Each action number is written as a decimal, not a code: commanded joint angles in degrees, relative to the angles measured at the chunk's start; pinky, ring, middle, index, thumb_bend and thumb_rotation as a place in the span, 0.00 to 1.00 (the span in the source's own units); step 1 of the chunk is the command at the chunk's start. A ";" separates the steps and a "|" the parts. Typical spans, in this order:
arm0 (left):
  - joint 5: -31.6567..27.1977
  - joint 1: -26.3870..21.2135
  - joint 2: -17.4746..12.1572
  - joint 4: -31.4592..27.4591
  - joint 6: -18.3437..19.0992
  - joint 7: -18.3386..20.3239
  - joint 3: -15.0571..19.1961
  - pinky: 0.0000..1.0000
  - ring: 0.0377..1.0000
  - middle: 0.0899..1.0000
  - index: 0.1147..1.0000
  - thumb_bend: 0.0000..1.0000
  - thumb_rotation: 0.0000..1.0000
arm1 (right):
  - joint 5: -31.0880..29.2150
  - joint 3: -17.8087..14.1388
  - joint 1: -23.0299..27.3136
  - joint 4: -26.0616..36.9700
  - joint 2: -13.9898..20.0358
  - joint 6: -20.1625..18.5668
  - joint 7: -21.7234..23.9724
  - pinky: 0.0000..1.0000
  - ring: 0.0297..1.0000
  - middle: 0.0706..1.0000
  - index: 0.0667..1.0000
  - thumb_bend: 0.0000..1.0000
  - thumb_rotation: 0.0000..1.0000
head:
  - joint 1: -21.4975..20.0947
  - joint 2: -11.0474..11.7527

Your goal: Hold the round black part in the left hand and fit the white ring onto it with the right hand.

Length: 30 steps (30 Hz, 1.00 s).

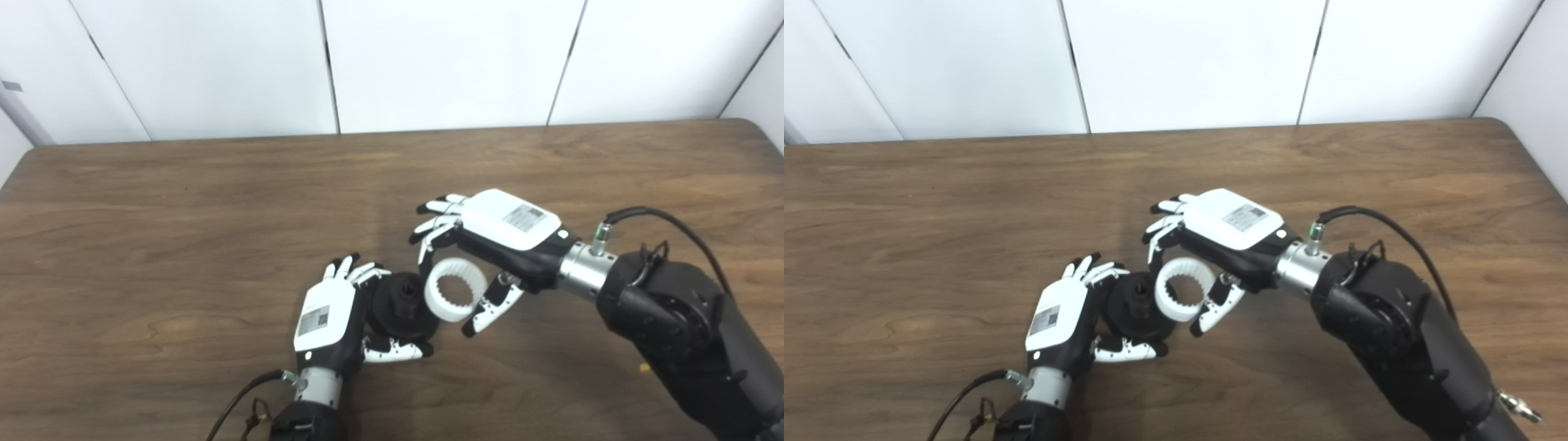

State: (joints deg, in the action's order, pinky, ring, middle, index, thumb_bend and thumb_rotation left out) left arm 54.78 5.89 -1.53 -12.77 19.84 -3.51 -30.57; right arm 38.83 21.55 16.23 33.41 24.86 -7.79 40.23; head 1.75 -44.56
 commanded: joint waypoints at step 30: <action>2.68 2.75 4.76 3.73 1.23 0.50 -6.97 1.00 0.97 0.83 0.41 0.52 0.06 | 3.17 -0.03 1.80 -7.77 -6.04 4.66 -3.69 0.96 0.95 0.80 0.45 0.52 0.14 | -1.03 -1.47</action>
State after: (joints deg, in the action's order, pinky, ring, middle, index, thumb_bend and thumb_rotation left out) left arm 56.87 4.96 -0.68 -12.67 22.03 -2.12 -33.28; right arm 41.87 22.39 15.37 25.20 18.78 -3.90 38.23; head 0.97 -45.97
